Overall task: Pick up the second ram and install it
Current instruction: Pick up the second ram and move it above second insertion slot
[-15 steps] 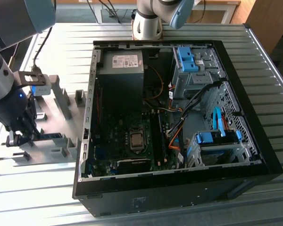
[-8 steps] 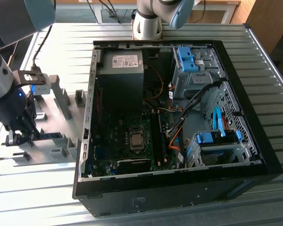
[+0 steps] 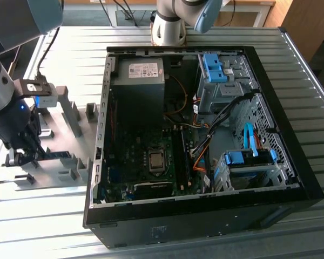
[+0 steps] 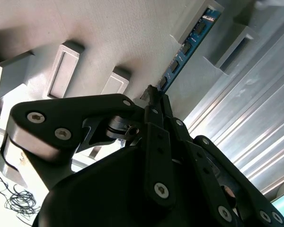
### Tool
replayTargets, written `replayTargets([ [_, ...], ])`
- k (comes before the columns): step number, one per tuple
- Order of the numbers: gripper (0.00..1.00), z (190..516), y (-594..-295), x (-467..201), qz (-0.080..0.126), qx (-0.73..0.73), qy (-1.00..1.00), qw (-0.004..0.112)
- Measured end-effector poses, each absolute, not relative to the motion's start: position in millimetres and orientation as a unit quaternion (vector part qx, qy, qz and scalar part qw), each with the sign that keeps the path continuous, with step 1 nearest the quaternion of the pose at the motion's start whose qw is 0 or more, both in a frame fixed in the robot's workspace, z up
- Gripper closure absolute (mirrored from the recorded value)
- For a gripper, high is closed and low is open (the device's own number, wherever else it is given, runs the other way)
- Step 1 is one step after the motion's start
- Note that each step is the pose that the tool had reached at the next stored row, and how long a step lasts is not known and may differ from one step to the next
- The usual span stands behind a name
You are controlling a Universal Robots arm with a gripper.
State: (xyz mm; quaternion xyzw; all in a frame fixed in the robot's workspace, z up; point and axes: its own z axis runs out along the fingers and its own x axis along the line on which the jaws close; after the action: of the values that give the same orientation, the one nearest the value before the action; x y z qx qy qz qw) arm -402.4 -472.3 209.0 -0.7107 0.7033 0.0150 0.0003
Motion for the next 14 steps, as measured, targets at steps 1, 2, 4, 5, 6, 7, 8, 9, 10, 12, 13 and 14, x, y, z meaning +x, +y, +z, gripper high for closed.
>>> replayTargets([
  [1, 0.86, 209, -472, -402, 0.015, -0.711, 0.703, 0.000],
  [2, 0.86, 210, -472, -402, 0.015, -0.711, 0.703, 0.000],
  [4, 0.86, 211, -472, -402, 0.015, -0.711, 0.703, 0.000],
  [5, 0.86, 212, -472, -402, 0.015, -0.711, 0.703, 0.000],
  [6, 0.86, 213, -472, -402, 0.015, -0.711, 0.703, 0.000],
  [7, 0.86, 214, -472, -402, 0.015, -0.711, 0.703, 0.000],
  [8, 0.86, 215, -472, -402, 0.015, -0.711, 0.703, 0.000],
  [9, 0.86, 216, -472, -402, 0.015, -0.711, 0.703, 0.000],
  [10, 0.86, 218, -472, -402, 0.015, -0.711, 0.703, 0.000],
  [12, 0.86, 221, -472, -402, 0.015, -0.711, 0.703, 0.000],
  [13, 0.86, 223, -472, -402, 0.015, -0.711, 0.703, 0.000],
  [14, 0.86, 224, -472, -402, 0.015, -0.711, 0.703, 0.000],
])
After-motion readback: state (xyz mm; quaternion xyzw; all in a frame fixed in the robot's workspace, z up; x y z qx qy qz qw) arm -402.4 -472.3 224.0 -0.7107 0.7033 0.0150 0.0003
